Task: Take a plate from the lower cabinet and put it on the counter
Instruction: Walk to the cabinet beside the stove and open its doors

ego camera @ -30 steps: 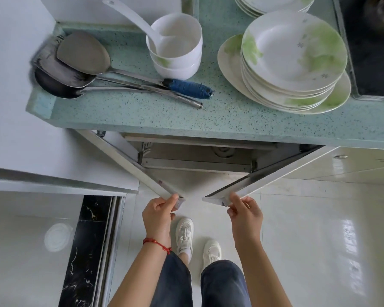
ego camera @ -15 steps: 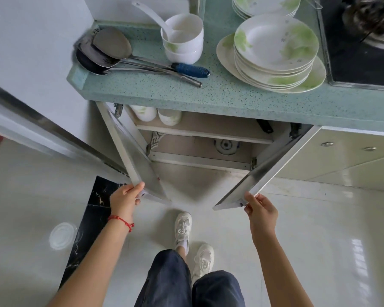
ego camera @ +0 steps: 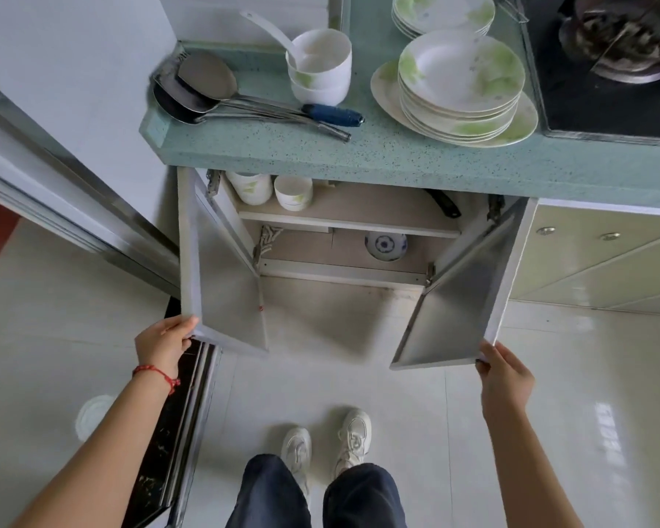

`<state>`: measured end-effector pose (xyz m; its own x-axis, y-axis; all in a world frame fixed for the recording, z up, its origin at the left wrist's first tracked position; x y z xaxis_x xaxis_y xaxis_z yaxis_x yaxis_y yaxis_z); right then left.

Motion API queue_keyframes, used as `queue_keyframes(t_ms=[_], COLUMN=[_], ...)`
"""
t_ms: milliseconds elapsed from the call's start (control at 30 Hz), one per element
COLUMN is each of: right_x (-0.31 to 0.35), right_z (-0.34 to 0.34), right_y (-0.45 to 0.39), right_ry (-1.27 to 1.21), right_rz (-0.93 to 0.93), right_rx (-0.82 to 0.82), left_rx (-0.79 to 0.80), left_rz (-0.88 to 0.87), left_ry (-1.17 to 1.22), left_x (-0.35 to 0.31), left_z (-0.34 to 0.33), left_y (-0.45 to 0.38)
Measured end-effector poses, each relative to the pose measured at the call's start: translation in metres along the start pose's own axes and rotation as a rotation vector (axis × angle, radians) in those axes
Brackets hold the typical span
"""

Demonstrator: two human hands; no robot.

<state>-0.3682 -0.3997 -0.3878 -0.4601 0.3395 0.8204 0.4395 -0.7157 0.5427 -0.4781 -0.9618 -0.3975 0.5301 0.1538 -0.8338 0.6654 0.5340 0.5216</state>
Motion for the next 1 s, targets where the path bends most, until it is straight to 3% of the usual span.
queue_keyframes(t_ms=[333, 467, 567, 667, 767, 867, 1000], right_x=[0.0, -0.001, 0.001, 0.013, 0.027, 0.038, 0.045], right_z=[0.054, 0.053, 0.041, 0.009, -0.028, -0.061, -0.083], right_y=[0.011, 0.03, 0.052, 0.069, 0.078, 0.073, 0.034], right_ry=[-0.012, 0.024, 0.192, 0.438, 0.735, 0.953, 1.102], right_rz=[-0.002, 0.037, 0.074, 0.215, 0.431, 0.597, 0.646], right_rx=[-0.234, -0.234, -0.253, -0.146, -0.005, 0.141, 0.273], left_rx=[-0.002, -0.06, 0.059, 0.325, 0.47, 0.514, 0.533], left_rz=[-0.133, -0.399, -0.652, -0.81, -0.901, -0.93, -0.914], left_ry=[-0.196, -0.541, -0.82, -0.905, -1.031, -1.144, -1.234], left_x=[-0.017, -0.046, -0.056, -0.048, -0.042, -0.047, -0.049], left_z=[0.015, 0.004, -0.027, -0.071, -0.11, -0.147, -0.198], left_y=[0.001, 0.037, 0.071, 0.108, 0.134, 0.143, 0.141])
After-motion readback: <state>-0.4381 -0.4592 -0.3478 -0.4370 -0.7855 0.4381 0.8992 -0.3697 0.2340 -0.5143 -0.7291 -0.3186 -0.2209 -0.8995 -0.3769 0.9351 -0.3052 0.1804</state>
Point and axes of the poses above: each hand's wrist, its own y-axis away from the middle knuckle, its own z-axis out of the back of the hand, x = y × z, the point moved 9 cm from there along -y, towards the middle knuckle, and after that the axes turned 9 degrees about y, right-handed, at the moved point
